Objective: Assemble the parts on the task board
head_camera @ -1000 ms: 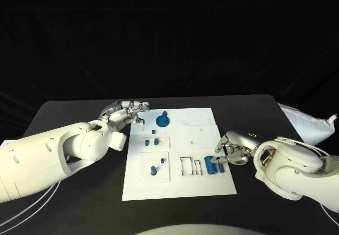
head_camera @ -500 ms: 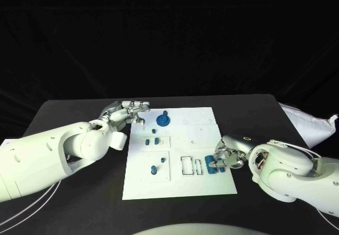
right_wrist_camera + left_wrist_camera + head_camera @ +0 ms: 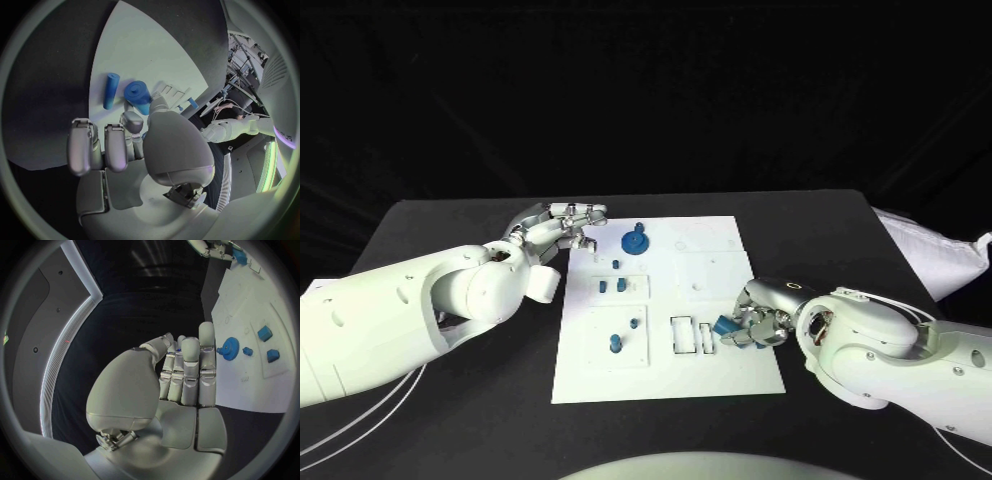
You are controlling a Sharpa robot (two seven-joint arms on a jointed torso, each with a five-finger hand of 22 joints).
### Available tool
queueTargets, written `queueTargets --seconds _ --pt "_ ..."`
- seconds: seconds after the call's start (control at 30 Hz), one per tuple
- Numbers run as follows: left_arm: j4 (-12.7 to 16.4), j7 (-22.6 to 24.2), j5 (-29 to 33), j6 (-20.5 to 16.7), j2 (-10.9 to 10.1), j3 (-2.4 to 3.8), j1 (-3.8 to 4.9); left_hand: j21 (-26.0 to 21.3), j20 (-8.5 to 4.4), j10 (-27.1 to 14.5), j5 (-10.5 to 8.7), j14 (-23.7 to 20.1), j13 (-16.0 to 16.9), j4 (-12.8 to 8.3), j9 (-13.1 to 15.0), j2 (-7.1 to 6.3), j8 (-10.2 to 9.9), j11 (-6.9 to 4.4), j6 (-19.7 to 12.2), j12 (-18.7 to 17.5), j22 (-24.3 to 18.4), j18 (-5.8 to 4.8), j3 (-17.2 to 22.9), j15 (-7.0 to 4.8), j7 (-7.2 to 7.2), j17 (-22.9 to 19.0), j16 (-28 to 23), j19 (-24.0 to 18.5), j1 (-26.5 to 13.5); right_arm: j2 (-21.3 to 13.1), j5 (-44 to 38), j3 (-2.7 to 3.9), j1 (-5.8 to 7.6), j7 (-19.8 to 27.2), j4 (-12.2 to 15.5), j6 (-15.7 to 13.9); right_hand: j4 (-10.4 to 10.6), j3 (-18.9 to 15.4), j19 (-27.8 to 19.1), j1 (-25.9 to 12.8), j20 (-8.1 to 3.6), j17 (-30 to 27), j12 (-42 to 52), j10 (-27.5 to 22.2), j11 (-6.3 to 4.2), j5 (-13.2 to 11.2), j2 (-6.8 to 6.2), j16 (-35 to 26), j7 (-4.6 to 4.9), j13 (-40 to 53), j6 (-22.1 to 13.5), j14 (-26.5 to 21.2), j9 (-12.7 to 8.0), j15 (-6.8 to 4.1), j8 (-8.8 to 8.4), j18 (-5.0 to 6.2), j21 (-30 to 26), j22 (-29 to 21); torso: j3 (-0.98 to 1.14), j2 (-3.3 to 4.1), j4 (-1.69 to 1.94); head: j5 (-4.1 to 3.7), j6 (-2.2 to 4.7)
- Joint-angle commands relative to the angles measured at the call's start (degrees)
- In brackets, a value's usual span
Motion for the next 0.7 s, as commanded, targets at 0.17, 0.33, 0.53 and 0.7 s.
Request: queueTargets --seconds 0.17,0.33,0.53,0.7 --pt "0.2 0.2 -0.2 1.0 -0.1 0.03 -0.03 -0.2 -0.07 -0.4 0.23 -0.4 0.1 -0.3 -0.1 -0.04 0.3 0.11 -0.4 0.3 -0.1 1.10 0.0 0.03 0.05 -0.1 -0.1 0.1 0.6 0.6 -0.6 -0.24 -0.72 -0.8 -0.7 -0.4 0.1 -0.5 0.2 0.2 -0.20 -0.2 0.2 0.4 -0.45 1.9 2.67 0.1 -0.58 0.6 2.1 3.1 0.4 -0.49 1.42 -0.38 0.3 0.1 -0.04 -0.05 -0.03 0.04 -0.16" --pt "0.2 0.2 -0.2 1.0 -0.1 0.03 -0.04 -0.2 -0.07 -0.4 0.23 -0.4 0.1 -0.3 -0.1 -0.04 0.3 0.11 -0.4 0.3 -0.1 1.10 0.0 0.03 0.05 -0.1 -0.1 0.1 0.6 0.1 -0.2 -0.22 -0.78 -0.9 0.1 -4.7 0.1 -0.6 0.8 0.2 -0.67 0.7 1.0 1.2 -1.15 3.7 4.36 0.6 -1.40 1.9 4.0 3.3 1.3 -1.05 2.46 -0.60 0.8 1.1 -0.01 -0.08 -0.03 0.09 -0.16" --pt "0.1 0.2 -0.2 1.0 0.0 0.03 -0.08 -0.2 -0.07 -0.4 0.23 -0.4 0.1 -0.3 -0.1 -0.04 0.3 0.11 -0.4 0.3 -0.1 1.10 0.0 0.03 0.05 -0.1 -0.1 0.1 0.6 -1.1 1.5 -0.09 -0.50 0.4 2.5 -10.1 0.1 -0.8 1.3 0.0 -1.05 1.8 1.9 2.0 -1.56 5.3 5.60 1.2 -1.84 3.2 4.7 3.5 1.8 -1.41 2.79 -0.76 1.2 1.8 -0.02 -0.11 -0.01 -0.06 -0.01" --pt "0.2 0.3 -0.2 1.1 0.1 0.03 -0.11 -0.2 -0.07 -0.4 0.23 -0.4 0.1 -0.3 -0.1 -0.04 0.3 0.11 -0.4 0.3 -0.1 1.10 0.0 0.03 0.05 -0.1 -0.1 0.1 0.6 -1.1 4.2 -0.03 -0.25 1.0 3.6 -10.7 0.2 -1.1 1.5 -0.6 -1.22 2.3 2.2 2.5 -1.71 6.3 6.38 1.6 -2.00 3.8 5.0 3.6 2.2 -1.56 2.85 -0.84 1.4 2.2 -0.06 -0.06 0.05 -0.17 0.12"
